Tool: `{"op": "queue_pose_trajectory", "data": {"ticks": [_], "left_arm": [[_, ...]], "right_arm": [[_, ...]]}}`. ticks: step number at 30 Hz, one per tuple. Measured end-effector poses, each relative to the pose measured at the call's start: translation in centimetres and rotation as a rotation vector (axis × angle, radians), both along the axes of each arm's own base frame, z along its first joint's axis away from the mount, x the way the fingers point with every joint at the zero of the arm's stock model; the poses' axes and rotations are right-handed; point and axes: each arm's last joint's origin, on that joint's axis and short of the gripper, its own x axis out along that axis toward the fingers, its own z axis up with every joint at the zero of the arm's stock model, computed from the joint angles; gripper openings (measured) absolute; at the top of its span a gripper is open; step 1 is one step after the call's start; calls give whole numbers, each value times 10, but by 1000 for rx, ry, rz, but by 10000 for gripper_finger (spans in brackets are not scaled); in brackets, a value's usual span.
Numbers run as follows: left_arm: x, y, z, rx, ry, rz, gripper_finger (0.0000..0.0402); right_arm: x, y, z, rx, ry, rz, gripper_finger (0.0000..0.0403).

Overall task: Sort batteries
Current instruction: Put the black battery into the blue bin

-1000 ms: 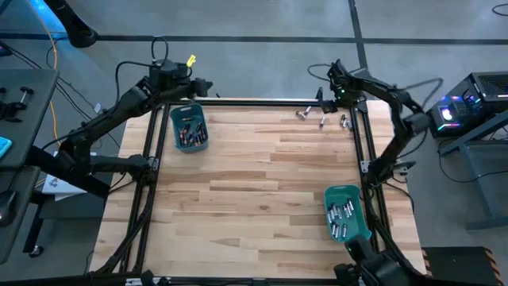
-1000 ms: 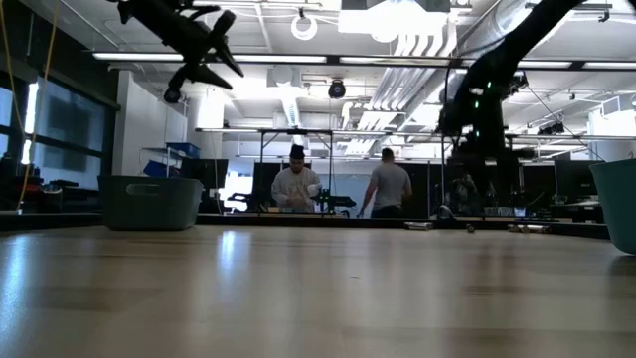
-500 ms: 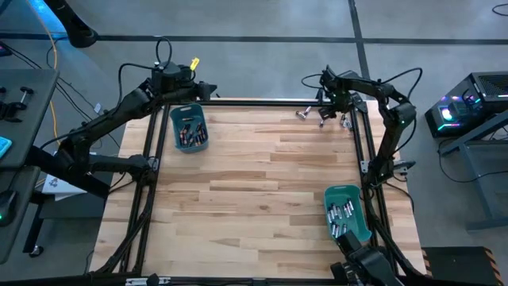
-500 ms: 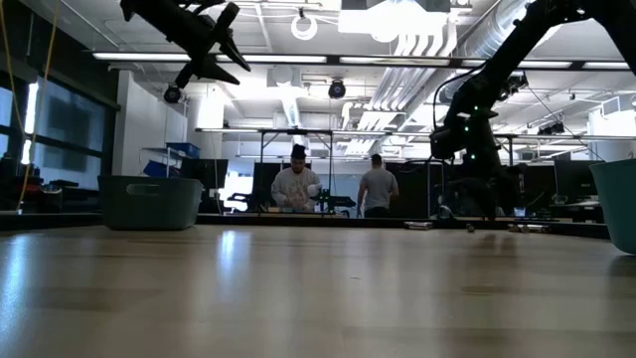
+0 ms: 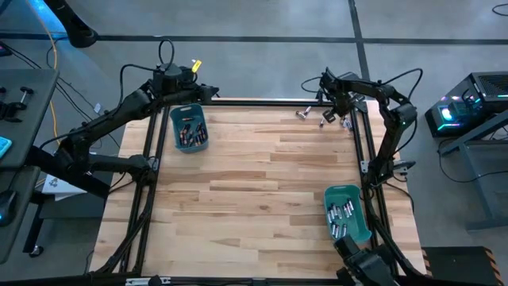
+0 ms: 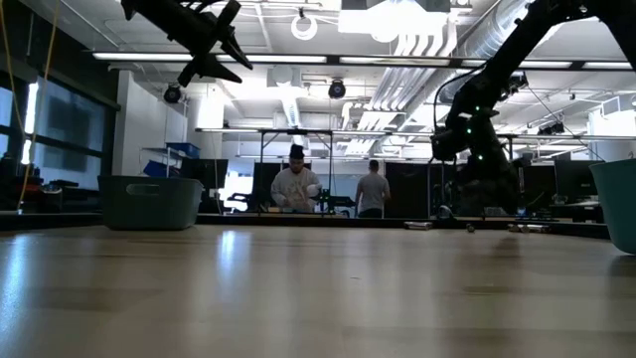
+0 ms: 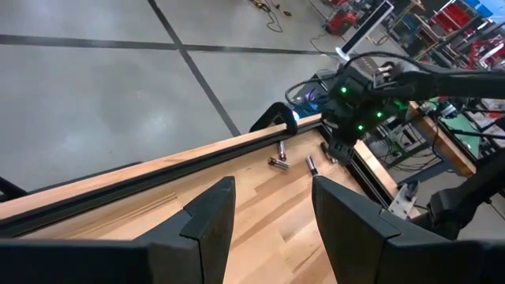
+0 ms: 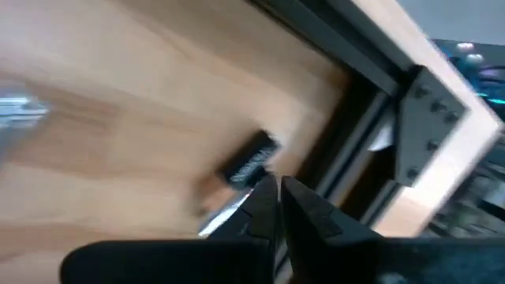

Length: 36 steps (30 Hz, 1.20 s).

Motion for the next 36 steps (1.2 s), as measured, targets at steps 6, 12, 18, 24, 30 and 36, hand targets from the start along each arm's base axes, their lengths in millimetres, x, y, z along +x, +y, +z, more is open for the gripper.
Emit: {"op": "queue_pose_trajectory", "data": {"ticks": [6,12,18,24,30,36], "left_arm": [[0,0,0,13,10,-6,161],[0,0,0,13,11,-6,161],[0,0,0,13,10,-6,161],[0,0,0,14,10,-6,161],[0,0,0,14,11,-3,161],[0,0,0,13,10,-2,161]], "right_arm": [[11,9,-14,9,104,90,3],[23,11,-27,38,74,126,1],[26,15,-29,59,170,211,0],[21,16,-31,90,204,254,0],[20,18,-35,131,212,329,0],[34,25,-34,167,86,392,0]]}}
